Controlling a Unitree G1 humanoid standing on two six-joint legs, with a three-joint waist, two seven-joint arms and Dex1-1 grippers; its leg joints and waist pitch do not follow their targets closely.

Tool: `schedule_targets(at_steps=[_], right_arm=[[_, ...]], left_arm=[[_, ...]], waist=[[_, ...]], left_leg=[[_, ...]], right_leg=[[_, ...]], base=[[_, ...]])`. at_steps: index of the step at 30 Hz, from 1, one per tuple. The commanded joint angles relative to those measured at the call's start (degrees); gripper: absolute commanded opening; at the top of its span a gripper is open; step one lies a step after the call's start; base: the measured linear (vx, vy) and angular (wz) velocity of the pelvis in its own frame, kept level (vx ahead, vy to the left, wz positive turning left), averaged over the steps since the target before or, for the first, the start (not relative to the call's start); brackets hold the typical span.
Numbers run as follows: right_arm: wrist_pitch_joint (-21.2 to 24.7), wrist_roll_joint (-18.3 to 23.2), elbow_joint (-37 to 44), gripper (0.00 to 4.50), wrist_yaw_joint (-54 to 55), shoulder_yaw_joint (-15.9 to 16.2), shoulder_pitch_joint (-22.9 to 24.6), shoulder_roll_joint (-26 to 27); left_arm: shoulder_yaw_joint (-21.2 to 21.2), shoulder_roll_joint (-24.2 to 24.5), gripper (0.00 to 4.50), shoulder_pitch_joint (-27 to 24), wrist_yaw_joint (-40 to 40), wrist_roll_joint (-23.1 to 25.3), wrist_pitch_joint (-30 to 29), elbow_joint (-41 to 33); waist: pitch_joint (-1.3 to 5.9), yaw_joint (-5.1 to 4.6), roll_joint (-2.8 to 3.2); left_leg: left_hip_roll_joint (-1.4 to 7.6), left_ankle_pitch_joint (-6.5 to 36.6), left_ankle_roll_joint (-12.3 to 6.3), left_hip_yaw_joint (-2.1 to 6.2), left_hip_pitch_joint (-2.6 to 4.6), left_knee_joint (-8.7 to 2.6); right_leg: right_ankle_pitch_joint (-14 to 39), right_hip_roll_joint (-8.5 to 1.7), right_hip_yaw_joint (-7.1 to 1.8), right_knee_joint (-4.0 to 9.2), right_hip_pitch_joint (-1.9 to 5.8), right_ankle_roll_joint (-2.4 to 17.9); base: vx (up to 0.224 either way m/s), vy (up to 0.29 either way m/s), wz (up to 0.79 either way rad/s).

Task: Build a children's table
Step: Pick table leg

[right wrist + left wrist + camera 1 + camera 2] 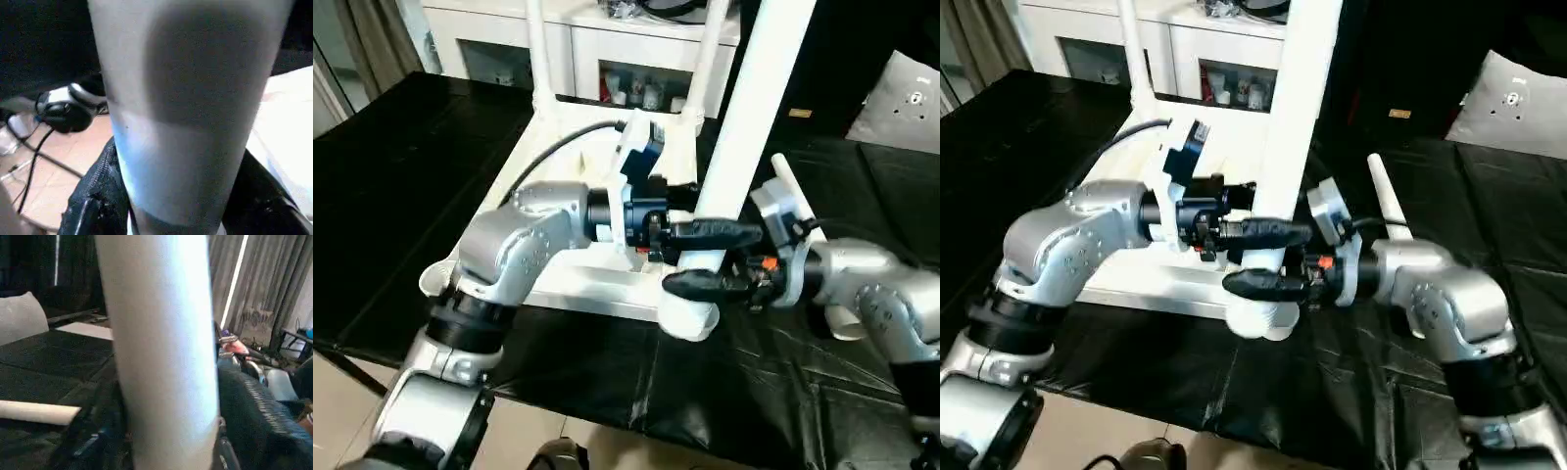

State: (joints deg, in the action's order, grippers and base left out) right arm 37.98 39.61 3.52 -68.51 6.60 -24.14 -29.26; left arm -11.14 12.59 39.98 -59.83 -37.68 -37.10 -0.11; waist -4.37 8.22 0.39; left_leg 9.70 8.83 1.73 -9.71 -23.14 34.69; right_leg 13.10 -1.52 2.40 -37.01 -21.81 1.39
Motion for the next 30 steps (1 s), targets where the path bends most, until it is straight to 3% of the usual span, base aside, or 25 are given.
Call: schedule_targets(at_steps=[1, 2, 5, 6, 7, 8, 9, 11, 16, 17, 18, 22, 24, 26, 30], right_arm=[[-0.57, -0.79, 0.17, 1.93, 2.87, -1.54, 0.57, 1.08], [-1.09, -0.69, 0.23, 1.93, 3.77, -2.06, 0.76, 1.84], [-1.05, -0.85, 0.53, 1.93, 6.48, -2.85, 1.22, 2.99], [-0.61, -0.46, 0.78, 1.93, 7.76, -3.30, 1.57, 3.60], [-0.21, 0.01, 1.14, 1.93, 9.22, -3.74, 2.12, 4.40], [-0.23, 0.01, 1.17, 1.93, 9.29, -3.75, 2.17, 4.45], [-0.69, -0.07, 1.44, 1.93, 9.81, -3.73, 2.62, 4.94], [-2.52, -0.94, 1.43, 1.93, 12.15, -4.35, 3.01, 6.66], [-7.00, -4.63, 1.09, 1.92, 16.44, -4.52, 2.84, 9.06], [-7.64, -5.05, 1.23, 1.92, 17.67, -4.63, 2.77, 9.87], [-9.01, -6.31, 1.42, 1.92, 19.81, -4.52, 2.64, 11.02], [-10.22, -7.69, 1.47, 1.91, 21.29, -4.16, 2.61, 11.41], [-10.83, -8.57, 1.59, 1.91, 21.89, -3.72, 2.62, 11.53], [-11.53, -10.50, 1.57, 1.91, 22.90, -2.62, 2.68, 11.60], [-13.12, -13.58, 1.19, 1.91, 23.42, -0.70, 2.98, 11.11]], left_arm=[[1.17, -1.50, 3.35, -0.28, 0.70, -2.14, 0.74, -4.07], [1.41, -1.73, 3.43, -0.73, 1.14, -1.99, 1.01, -4.32], [2.30, -2.33, 3.61, -2.15, 2.01, -2.14, 1.93, -4.77], [4.19, -4.09, 3.61, -3.25, 3.34, -3.90, 2.79, -5.37], [7.29, -6.93, 3.78, -4.59, 5.69, -7.49, 3.22, -6.40], [7.57, -7.17, 3.88, -4.67, 5.92, -7.89, 3.16, -6.50], [9.76, -9.06, 3.86, -5.18, 8.02, -11.13, 2.45, -7.34], [12.27, -11.09, 3.85, -5.45, 11.53, -12.46, 3.42, -8.03], [15.17, -11.57, 3.85, -5.04, 14.64, -12.54, 4.59, -7.77], [16.04, -11.17, 3.85, -4.63, 15.84, -11.39, 5.27, -7.09], [17.78, -9.82, 3.85, -2.57, 21.71, -6.02, 6.13, -2.74], [17.91, -8.39, 3.85, -0.92, 27.50, -0.57, 6.79, 1.27], [15.93, -6.75, 3.85, -0.54, 28.60, 3.35, 7.70, 2.45], [10.79, -4.22, 3.85, -0.59, 27.49, 8.74, 8.80, 2.00], [7.13, -4.04, 3.85, -0.65, 26.36, 9.88, 7.77, 0.11]], waist=[[4.82, 0.03, -0.16], [4.80, -0.01, 0.03], [4.67, -0.06, -0.13], [4.74, -0.01, 0.09], [4.66, -0.13, -0.07], [4.74, 0.01, -0.16], [4.88, 0.07, 0.00], [4.72, 0.02, 0.07], [4.55, -0.24, 0.07], [4.52, -0.29, 0.24], [4.55, -0.37, 0.34], [4.60, -0.51, 0.10], [4.68, -0.47, 0.20], [4.87, -0.44, 0.35], [4.93, -0.28, 0.60]], left_leg=[[3.60, 7.42, -1.85, 1.30, 1.50, -2.96], [3.64, 7.68, -1.71, 1.30, 1.48, -2.99], [3.64, 8.48, -1.28, 1.32, 1.61, -3.15], [3.71, 8.66, -1.00, 1.31, 1.65, -3.12], [3.71, 8.71, -1.01, 1.30, 1.49, -3.17], [3.64, 8.55, -0.98, 1.24, 1.44, -3.00], [3.72, 8.40, -1.03, 1.25, 1.48, -2.96], [3.69, 9.33, -0.88, 1.28, 1.43, -2.98], [3.51, 10.01, -0.09, 1.31, 1.58, -3.23], [3.47, 10.30, -0.04, 1.33, 1.57, -3.28], [3.51, 10.60, 0.01, 1.43, 1.64, -3.34], [3.57, 11.27, 0.52, 1.66, 1.77, -3.64], [3.60, 10.34, 0.52, 1.58, 1.78, -3.52], [3.67, 9.33, 0.31, 1.62, 1.74, -3.53], [3.76, 8.43, 0.32, 1.56, 1.67, -3.43]], right_leg=[[6.37, -6.57, -2.74, 4.93, 2.48, 11.53], [6.39, -6.59, -2.79, 4.99, 2.42, 11.54], [7.80, -6.48, -2.79, 5.18, 2.39, 11.00], [7.72, -6.60, -2.84, 5.12, 2.40, 11.06], [7.48, -6.68, -2.83, 5.17, 2.50, 11.32], [7.10, -6.78, -2.79, 5.20, 2.60, 11.86], [6.72, -6.73, -2.80, 4.96, 2.59, 11.96], [7.41, -6.67, -2.80, 5.20, 2.39, 11.86], [11.49, -6.42, -2.90, 5.63, 2.20, 9.35], [11.88, -6.37, -2.92, 5.71, 2.15, 8.77], [11.87, -6.27, -2.87, 5.59, 2.11, 8.37], [12.25, -6.24, -2.91, 5.76, 2.16, 6.18], [10.72, -6.41, -2.98, 5.55, 2.12, 6.47], [8.05, -6.32, -3.05, 5.17, 2.00, 6.47], [4.93, -6.58, -3.02, 4.88, 2.05, 8.14]], base=[[0.000, 0.000, 0.00], [0.000, 0.000, 0.00], [0.000, 0.000, 0.00], [0.000, 0.000, 0.00], [0.000, 0.000, 0.00], [0.000, 0.000, 0.00], [0.000, 0.000, 0.00], [0.000, 0.000, 0.00], [0.000, 0.000, 0.00], [0.000, 0.000, 0.00], [0.000, 0.000, 0.00], [0.000, 0.000, 0.00], [0.000, 0.000, 0.00], [0.000, 0.000, 0.00], [0.000, 0.000, 0.00]])
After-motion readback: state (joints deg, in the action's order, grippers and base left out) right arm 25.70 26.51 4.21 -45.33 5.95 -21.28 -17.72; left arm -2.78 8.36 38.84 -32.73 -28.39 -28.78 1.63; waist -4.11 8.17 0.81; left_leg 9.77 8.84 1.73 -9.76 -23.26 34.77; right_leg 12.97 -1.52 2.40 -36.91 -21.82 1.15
